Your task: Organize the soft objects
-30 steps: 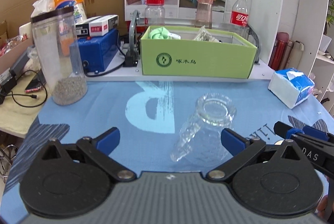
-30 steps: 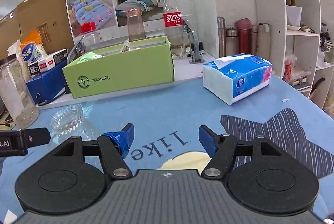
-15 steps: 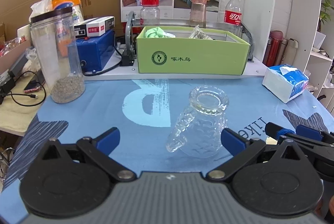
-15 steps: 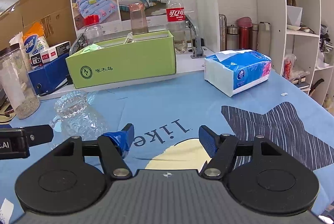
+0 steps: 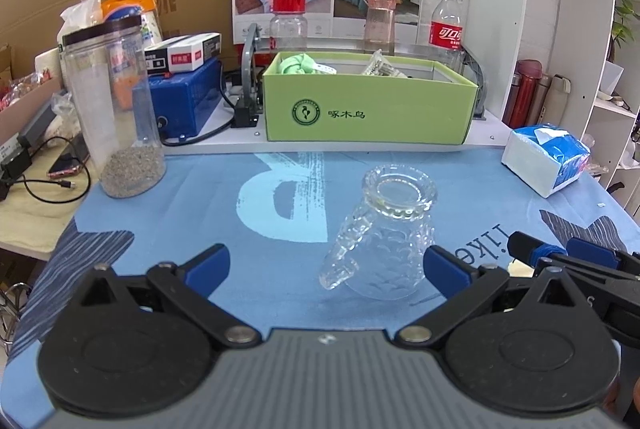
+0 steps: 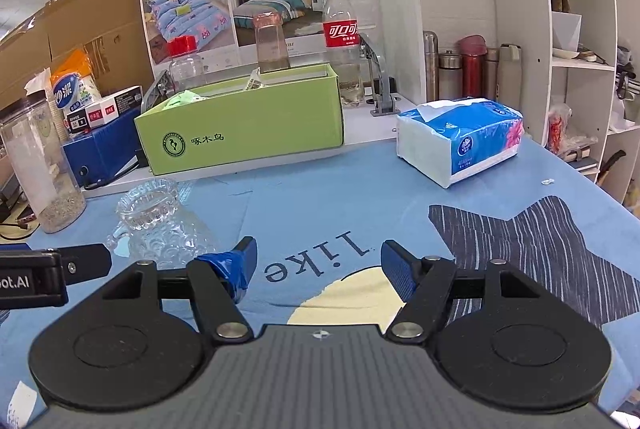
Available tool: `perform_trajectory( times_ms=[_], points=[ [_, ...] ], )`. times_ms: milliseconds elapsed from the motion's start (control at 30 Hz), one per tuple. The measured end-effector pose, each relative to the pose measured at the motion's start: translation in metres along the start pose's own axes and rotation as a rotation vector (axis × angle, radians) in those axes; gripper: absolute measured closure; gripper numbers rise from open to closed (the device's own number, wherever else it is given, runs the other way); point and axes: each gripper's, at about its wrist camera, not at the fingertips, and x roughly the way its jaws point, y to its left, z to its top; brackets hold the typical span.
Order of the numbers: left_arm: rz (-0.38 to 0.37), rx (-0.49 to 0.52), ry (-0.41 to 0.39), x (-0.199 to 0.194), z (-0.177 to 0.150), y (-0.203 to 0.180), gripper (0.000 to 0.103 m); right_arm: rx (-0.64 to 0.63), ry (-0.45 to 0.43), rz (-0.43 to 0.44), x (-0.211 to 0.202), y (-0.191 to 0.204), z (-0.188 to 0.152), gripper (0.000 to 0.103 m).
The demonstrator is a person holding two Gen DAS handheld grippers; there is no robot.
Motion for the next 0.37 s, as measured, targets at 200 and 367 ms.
perform_trajectory(
  times_ms=[200, 367],
  points=[
    [-0.013, -0.008, -0.038, -0.007, -0.001, 0.000, 0.001, 0.004, -0.003, 0.004, -0.003, 0.001, 0.000, 0.048],
    [-0.016, -0.017, -0.027, -0.012, 0.001, 0.001, 0.000, 0.007, -0.016, 0.005, -0.008, 0.002, 0.001, 0.048]
  ],
)
